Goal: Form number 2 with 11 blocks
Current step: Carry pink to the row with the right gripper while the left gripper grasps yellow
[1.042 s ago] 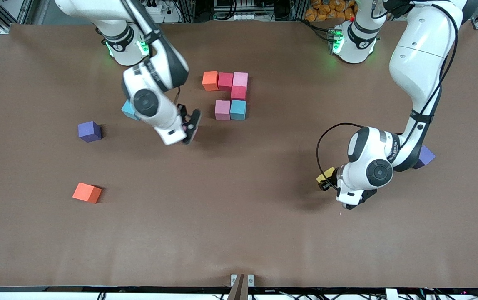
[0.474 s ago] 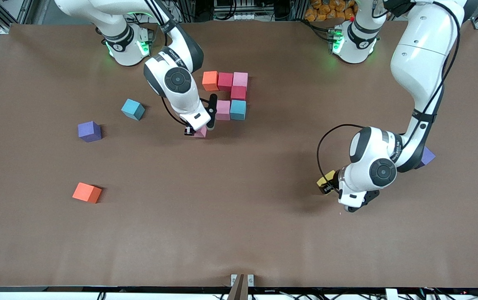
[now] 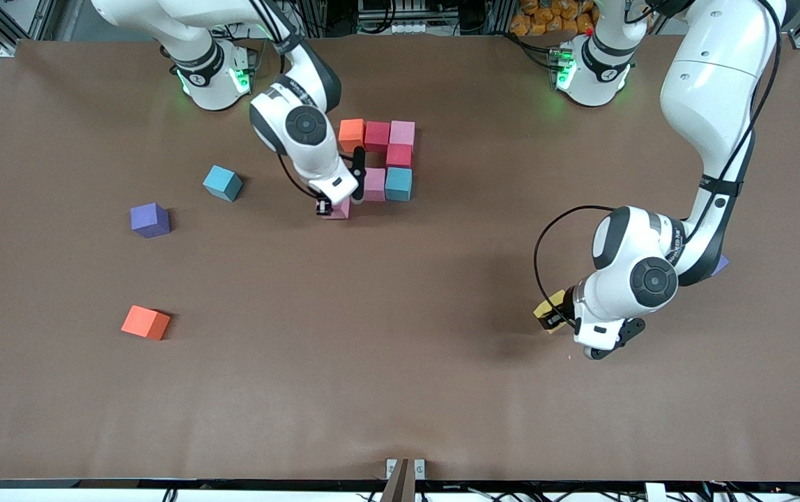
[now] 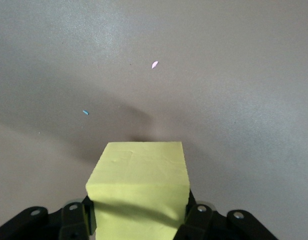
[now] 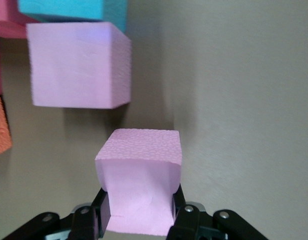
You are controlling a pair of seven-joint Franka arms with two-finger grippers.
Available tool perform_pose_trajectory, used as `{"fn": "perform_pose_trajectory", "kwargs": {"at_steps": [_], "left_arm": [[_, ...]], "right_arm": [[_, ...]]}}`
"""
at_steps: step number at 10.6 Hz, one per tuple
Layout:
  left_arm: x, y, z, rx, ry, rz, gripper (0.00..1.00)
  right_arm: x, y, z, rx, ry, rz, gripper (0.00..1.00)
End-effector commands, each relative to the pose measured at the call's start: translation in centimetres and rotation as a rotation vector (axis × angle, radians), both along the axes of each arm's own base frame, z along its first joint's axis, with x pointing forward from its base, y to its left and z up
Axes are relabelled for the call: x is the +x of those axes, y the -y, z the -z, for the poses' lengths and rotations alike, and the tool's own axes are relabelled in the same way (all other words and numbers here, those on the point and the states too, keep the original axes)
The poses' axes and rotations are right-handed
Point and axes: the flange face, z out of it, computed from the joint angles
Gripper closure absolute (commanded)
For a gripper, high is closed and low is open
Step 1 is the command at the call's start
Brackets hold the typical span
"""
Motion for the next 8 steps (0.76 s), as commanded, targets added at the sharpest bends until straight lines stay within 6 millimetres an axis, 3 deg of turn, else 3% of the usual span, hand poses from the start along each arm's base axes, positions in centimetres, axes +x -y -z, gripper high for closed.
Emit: {"fn": "perform_pose_trajectory", "kwargs": {"at_steps": [1,4,8], "left_arm": [[-0.1,0.0,-0.5,-0.001,0.002,0.026,1.0],[-0.3,-0.1,-0.2,0.001,-0.004,0.026,1.0],[-0.4,0.4,-0.2,0.001,-0.004,0.031,1.0]], "right_arm": [[-2.4,-0.7,-0.4,-0.001,0.011,0.002,0.73],[-4.5,-1.7,0.1,-0.011,-0.001,0.017,0.73],[-4.9,-1.8,0.3,-0.008,0.002,0.016,0.73]]}}
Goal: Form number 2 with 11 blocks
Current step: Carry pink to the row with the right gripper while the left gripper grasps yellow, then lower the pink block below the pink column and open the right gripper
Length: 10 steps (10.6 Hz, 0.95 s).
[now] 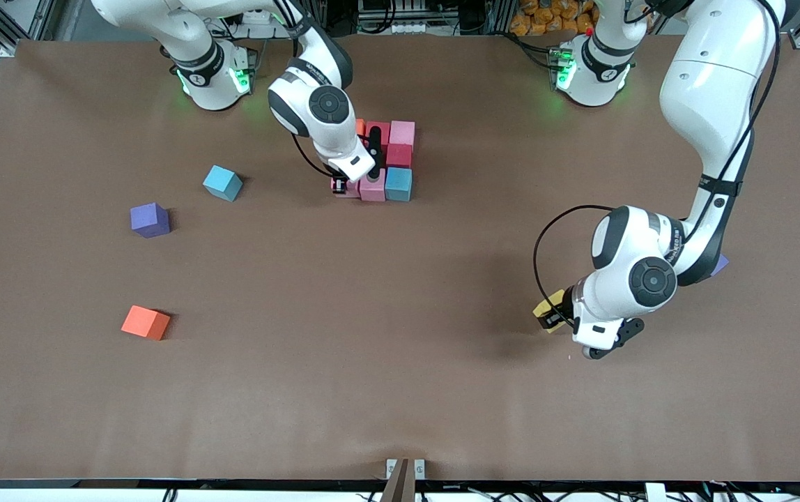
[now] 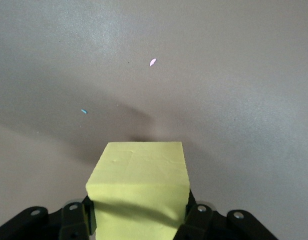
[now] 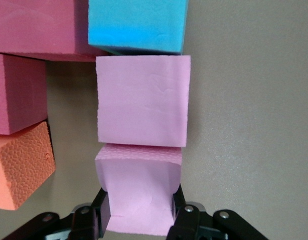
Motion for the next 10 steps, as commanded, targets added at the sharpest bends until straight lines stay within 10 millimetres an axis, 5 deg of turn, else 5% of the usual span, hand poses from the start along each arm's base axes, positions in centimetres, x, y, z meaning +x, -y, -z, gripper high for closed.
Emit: {"fn": "perform_pose_trajectory", "kwargs": {"at_steps": [1,8,10], "left_arm": [[-0.26,0.03,-0.3,0.001,-0.002,0.02,1.0],[-0.16,0.13,-0.5,0.0,0.002,0.023,1.0],[-0.2,0.24,-0.4,0.0,0.001,0.024,1.0]], "right_arm": [[-0.57,0.61,-0.67,-0.003,0.03,-0.003,0.73],[-0.52,0.49,-0.35,-0.006,0.051,-0.009,0.73],[-0.49,0.46,-0.33,-0.006,0.051,-0.007,0.45]]}}
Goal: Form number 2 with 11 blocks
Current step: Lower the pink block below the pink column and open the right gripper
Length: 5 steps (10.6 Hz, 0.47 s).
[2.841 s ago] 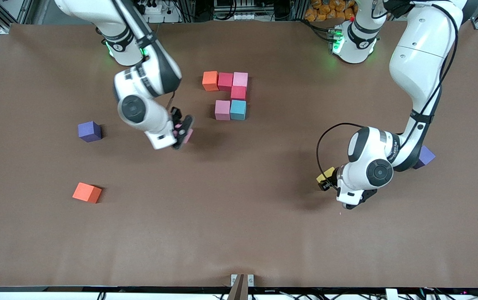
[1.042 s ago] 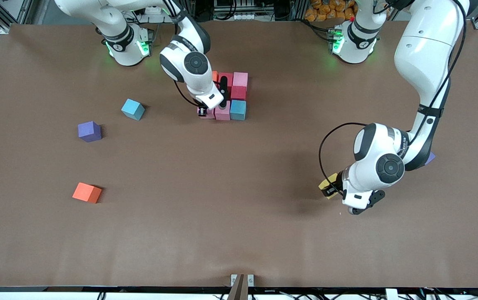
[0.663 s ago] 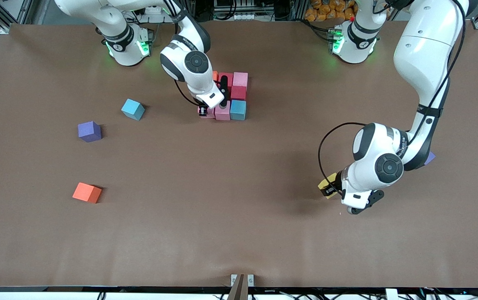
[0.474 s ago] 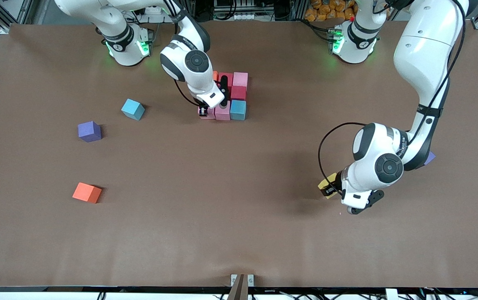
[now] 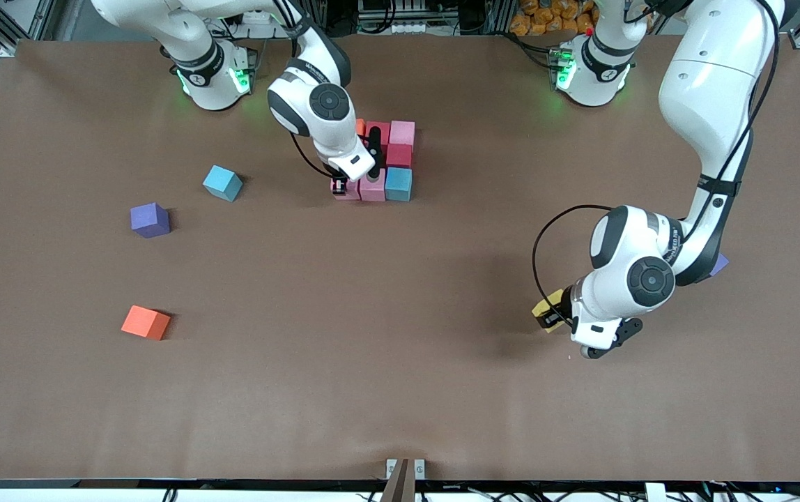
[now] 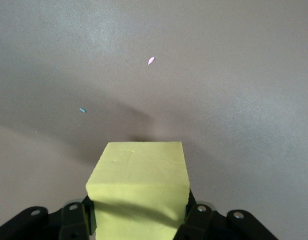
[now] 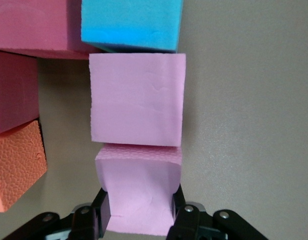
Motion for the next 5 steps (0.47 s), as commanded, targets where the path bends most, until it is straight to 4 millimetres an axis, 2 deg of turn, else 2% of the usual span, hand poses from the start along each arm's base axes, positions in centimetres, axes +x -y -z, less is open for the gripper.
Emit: {"fn": "perform_pose_trajectory", "kwargs": {"at_steps": [1,5], "left_arm": [[-0.12,0.0,-0.5,0.0,0.003,0.02,1.0],[-0.13,0.0,-0.4,0.001,0.002,0.022,1.0]], "right_arm": [[-0.34,0.45,-0.51,-0.003,0.022,0.008,0.36],[-0.35,0.31,-0.37,0.003,0.027,0.01,0.33]]}}
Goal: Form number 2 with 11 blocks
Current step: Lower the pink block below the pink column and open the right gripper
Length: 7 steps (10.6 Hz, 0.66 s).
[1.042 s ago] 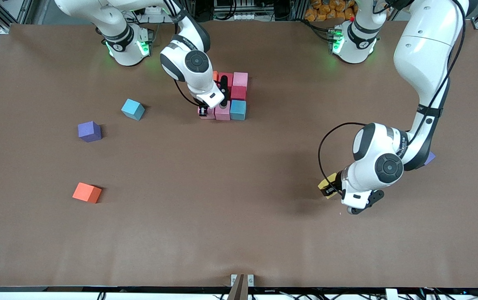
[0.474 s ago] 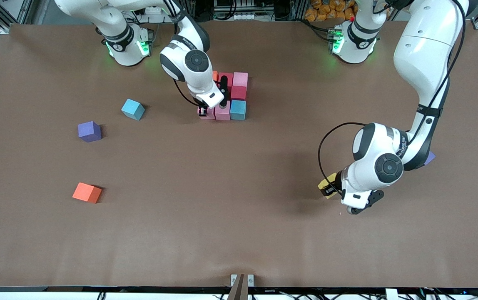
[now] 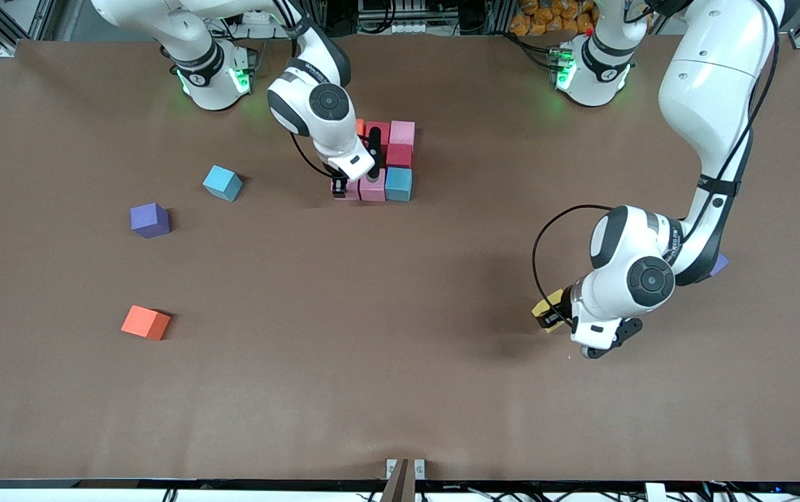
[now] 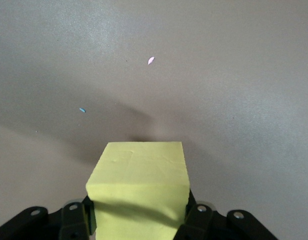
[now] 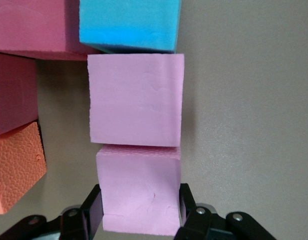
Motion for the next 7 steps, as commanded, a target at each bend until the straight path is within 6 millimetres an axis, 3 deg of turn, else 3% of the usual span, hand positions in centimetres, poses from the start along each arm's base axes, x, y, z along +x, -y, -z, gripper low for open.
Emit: {"fn": "perform_pose_trajectory", "kwargs": {"at_steps": [1,2,3,4,7], "left_arm": [[-0.1,-0.11,-0.4,0.001,0.002,0.022,1.0],[-0.07,-0.21,-0.4,0.001,0.002,0.019,1.0],[-0.1,-0.11,-0.4,0.001,0.002,0.02,1.0],[-0.1,-0.11,-0.4,0.001,0.002,0.02,1.0],[-0.06,-0.11,-0.46,0.001,0.003,0.021,1.0]], "right_arm": [[-0.34,0.3,-0.41,-0.001,0.025,0.001,0.33],[-0.32,0.27,-0.37,0.002,0.027,0.001,0.31],[-0.32,0.27,-0.37,0.002,0.027,0.001,0.2],[-0.25,0.31,-0.38,0.003,0.028,0.003,0.14],[-0.26,0.31,-0.36,0.006,0.03,0.004,0.03]]}}
